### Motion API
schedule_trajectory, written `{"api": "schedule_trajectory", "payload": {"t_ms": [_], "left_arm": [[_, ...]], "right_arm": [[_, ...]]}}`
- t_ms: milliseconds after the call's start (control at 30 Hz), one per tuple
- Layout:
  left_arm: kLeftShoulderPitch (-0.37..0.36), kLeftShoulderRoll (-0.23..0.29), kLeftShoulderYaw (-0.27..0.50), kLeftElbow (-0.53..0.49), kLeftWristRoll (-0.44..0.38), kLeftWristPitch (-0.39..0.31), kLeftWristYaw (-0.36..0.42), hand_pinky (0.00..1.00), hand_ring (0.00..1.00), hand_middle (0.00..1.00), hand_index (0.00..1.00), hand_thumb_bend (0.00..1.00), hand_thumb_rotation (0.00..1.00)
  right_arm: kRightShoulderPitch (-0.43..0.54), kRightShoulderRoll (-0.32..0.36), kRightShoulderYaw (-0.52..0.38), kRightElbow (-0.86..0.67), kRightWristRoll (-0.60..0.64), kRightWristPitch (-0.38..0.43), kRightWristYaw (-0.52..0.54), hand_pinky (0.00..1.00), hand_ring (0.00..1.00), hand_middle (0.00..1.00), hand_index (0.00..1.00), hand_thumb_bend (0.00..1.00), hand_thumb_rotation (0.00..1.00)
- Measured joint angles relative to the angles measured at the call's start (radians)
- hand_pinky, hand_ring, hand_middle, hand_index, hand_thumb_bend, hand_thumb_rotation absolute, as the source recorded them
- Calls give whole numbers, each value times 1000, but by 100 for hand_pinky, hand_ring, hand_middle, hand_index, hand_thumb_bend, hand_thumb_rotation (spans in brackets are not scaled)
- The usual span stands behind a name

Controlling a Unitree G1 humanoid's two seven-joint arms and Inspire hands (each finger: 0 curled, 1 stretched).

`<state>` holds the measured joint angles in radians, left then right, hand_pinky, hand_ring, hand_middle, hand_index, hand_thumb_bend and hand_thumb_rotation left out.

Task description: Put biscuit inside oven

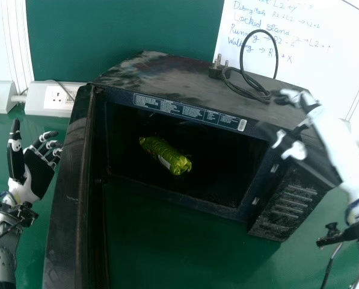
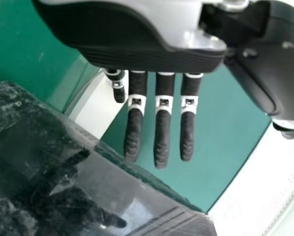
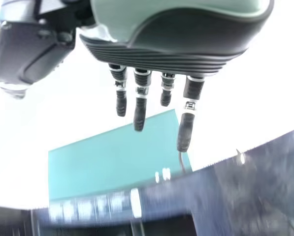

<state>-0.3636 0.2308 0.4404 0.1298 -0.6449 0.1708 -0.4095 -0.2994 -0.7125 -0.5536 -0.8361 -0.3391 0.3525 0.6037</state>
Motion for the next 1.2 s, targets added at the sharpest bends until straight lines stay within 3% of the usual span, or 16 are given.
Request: {"api": "schedule_trajectory", "payload": {"t_ms": [100, 233, 467, 600, 700, 933, 1067, 1200], "left_arm": [[3, 0, -9, -1, 23, -32, -3, 25, 33, 41, 49, 52, 8], [5, 0, -29, 0, 63, -83, -22, 26, 32, 41, 49, 52, 8], [21, 13, -71, 33, 162, -244, -100, 26, 32, 41, 49, 52, 8], [26, 14, -84, 55, 192, -320, -144, 28, 33, 41, 49, 52, 7], [32, 15, -103, 50, 215, -338, -144, 29, 35, 42, 49, 52, 7], [57, 69, -145, 48, 359, -504, -139, 27, 35, 44, 49, 52, 7], [68, 78, -175, 39, 394, -551, -131, 27, 34, 43, 49, 52, 6], [75, 90, -196, 42, 491, -632, -82, 28, 33, 42, 49, 52, 7]], "right_arm": [[1, 10, -28, 15, 11, -10, -59, 56, 72, 81, 85, 83, 48], [1, 13, -58, 55, 22, -24, -129, 58, 70, 79, 82, 79, 42], [1, 12, -97, 145, 71, -65, -204, 54, 67, 75, 81, 72, 37], [2, 7, -117, 189, 83, -86, -244, 50, 65, 73, 79, 84, 48], [4, 3, -122, 204, 71, -83, -274, 50, 64, 72, 79, 89, 54], [6, -5, -127, 231, 47, -40, -324, 54, 67, 74, 78, 85, 49], [6, -6, -132, 246, 48, -38, -341, 54, 67, 73, 77, 86, 49], [6, -7, -135, 261, 52, -28, -343, 53, 66, 73, 77, 88, 51]]}}
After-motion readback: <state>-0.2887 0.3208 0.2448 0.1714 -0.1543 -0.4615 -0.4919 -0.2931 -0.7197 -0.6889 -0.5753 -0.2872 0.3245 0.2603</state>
